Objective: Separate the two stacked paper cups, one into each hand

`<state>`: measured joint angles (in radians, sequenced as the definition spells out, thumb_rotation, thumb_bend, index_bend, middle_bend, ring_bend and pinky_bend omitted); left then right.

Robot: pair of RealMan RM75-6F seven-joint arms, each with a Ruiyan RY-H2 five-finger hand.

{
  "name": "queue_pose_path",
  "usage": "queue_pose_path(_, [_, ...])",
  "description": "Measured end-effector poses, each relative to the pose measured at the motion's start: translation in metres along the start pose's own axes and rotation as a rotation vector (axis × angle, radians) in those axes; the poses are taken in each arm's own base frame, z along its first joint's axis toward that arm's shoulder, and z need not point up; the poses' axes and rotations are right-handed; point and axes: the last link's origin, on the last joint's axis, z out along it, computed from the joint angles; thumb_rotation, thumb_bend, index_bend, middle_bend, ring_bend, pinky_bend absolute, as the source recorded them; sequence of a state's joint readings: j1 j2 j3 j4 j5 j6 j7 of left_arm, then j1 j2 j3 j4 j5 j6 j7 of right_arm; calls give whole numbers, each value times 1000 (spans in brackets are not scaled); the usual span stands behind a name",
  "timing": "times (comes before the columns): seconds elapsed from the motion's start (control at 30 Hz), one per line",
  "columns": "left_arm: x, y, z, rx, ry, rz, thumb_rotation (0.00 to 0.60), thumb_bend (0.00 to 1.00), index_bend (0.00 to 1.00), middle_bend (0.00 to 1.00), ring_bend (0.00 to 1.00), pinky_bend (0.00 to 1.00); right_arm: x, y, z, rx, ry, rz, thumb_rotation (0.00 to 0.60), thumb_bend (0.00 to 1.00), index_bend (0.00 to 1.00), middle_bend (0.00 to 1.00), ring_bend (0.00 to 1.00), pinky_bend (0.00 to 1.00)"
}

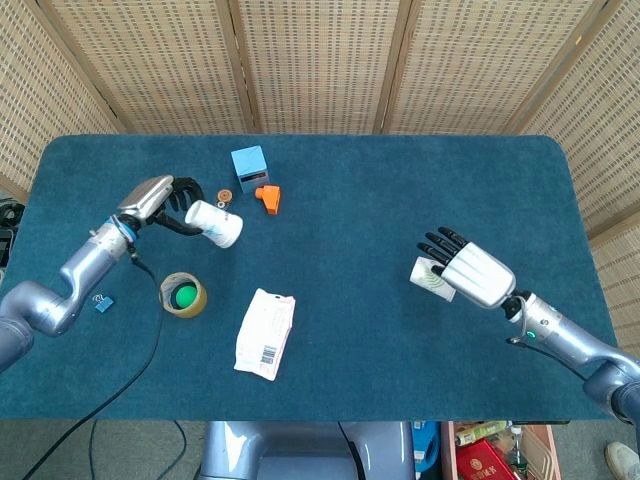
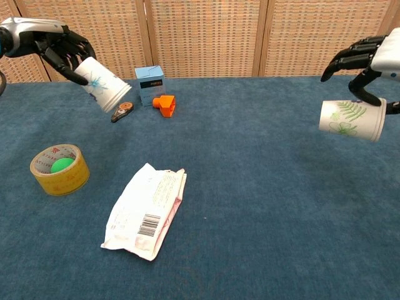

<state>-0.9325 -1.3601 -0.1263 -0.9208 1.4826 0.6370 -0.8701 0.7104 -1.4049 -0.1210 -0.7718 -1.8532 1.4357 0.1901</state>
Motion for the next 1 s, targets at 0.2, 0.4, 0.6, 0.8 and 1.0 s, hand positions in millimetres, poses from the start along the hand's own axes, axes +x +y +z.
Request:
queue_pose_path(0.2, [2, -23, -20, 76, 29, 283, 600, 103, 539, 525, 499, 487, -14, -17, 5, -15, -55, 36, 600, 592, 750, 308, 209, 259])
queue_pose_path(0.4, [-7, -41, -34, 153, 50, 416, 600, 103, 538, 508, 474, 485, -19, -27, 16, -23, -78, 55, 600, 570, 650, 290, 209, 259])
queue_pose_path(0.6, [-23, -50, -44, 225, 9, 370, 600, 103, 26, 5, 10, 131, -18, -36, 28, -33, -93, 78, 600, 0, 212, 207, 209, 248])
queue_pose_path(0.8, [-23, -45, -58, 254, -29, 323, 600, 104, 0, 0, 0, 15, -12, -36, 33, -68, -82, 127, 600, 0, 97, 98, 152, 195])
queue_pose_path(1.0, [-5, -37, -81, 238, 89, 250, 600, 103, 0, 0, 0, 0, 9, -33, 24, -154, -19, 162, 600, 0, 40, 3, 23, 74])
